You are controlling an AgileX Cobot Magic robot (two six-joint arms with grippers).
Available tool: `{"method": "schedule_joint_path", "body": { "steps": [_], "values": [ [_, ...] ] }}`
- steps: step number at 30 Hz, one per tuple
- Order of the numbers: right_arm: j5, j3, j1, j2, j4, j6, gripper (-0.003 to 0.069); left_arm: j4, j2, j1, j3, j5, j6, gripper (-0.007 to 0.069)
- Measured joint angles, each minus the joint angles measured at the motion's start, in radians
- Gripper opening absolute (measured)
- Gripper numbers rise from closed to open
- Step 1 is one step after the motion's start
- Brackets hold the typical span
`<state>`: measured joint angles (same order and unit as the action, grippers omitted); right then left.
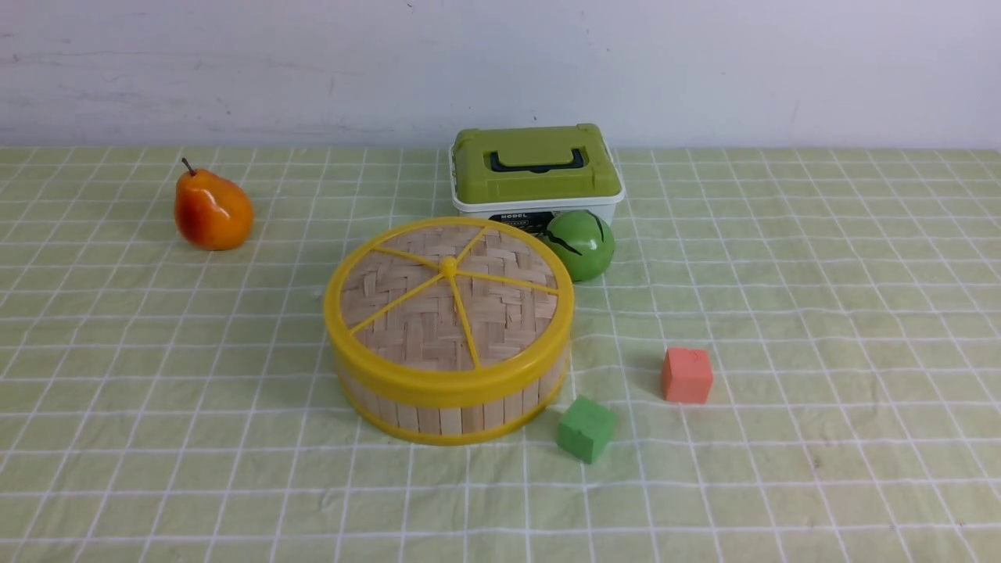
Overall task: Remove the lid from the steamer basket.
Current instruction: Use the left arm to lift the lid of the steamer
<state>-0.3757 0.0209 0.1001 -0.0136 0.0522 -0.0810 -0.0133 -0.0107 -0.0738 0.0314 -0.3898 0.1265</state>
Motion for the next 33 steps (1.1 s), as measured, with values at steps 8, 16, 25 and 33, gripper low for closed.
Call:
{"method": "schedule_joint_path", "body": {
  "steps": [8,16,25,33],
  "values": [
    [0.000,0.000,0.000,0.000,0.000,0.000,0.0241,-0.002,0.000,0.000,0.000,0.119,0.001,0.0014],
    [0.000,0.000,0.000,0.000,0.000,0.000,0.0241,0.000,0.000,0.000,0.000,0.544,0.001,0.0019],
    [0.000,0.000,0.000,0.000,0.000,0.000,0.0241,0.001,0.000,0.000,0.000,0.938,0.218,0.0024],
    [0.000,0.000,0.000,0.000,0.000,0.000,0.0241,0.000,0.032,0.000,-0.255,0.629,0.365,-0.0003]
  ]
}}
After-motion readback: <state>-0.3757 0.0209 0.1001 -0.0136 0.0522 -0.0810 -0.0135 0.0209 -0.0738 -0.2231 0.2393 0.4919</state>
